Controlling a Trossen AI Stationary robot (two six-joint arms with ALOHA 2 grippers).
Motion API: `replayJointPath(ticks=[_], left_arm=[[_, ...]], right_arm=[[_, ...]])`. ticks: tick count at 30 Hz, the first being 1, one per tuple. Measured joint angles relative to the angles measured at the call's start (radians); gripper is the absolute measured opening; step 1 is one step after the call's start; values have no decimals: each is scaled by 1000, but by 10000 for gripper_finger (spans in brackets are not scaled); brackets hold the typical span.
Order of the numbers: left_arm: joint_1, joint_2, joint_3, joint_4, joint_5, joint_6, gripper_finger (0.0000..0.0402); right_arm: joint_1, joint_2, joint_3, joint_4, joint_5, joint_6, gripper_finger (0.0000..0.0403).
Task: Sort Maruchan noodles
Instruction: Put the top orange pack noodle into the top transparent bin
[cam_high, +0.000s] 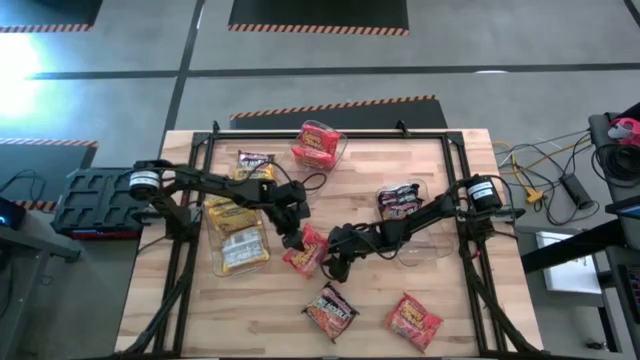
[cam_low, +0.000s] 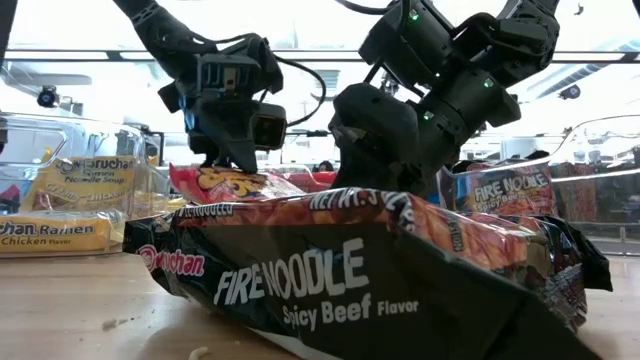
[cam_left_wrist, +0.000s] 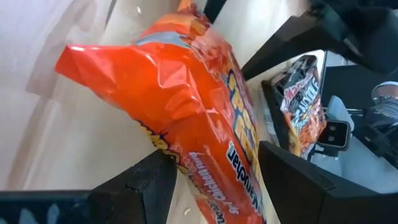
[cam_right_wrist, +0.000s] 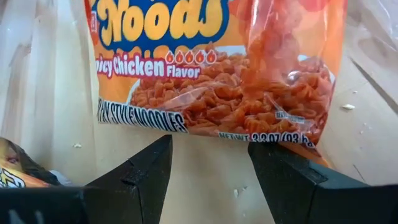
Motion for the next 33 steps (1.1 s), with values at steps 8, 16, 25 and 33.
replayJointPath(ticks=[8,16,25,33], left_arm=[[-1,-2,21,3,0,0,206],[-3,-2,21,1,-3,-4,169],[-3,-7,21,-16,-4,-7,120],[-3,-45,43,-67,-11,12,120]], right_arm=[[0,0,0,0,23,-13,210],[0,0,0,0,26,-28,210],[0,-14,0,-32,18,-34,210],[0,-105,-2,-175,13,-50,210]])
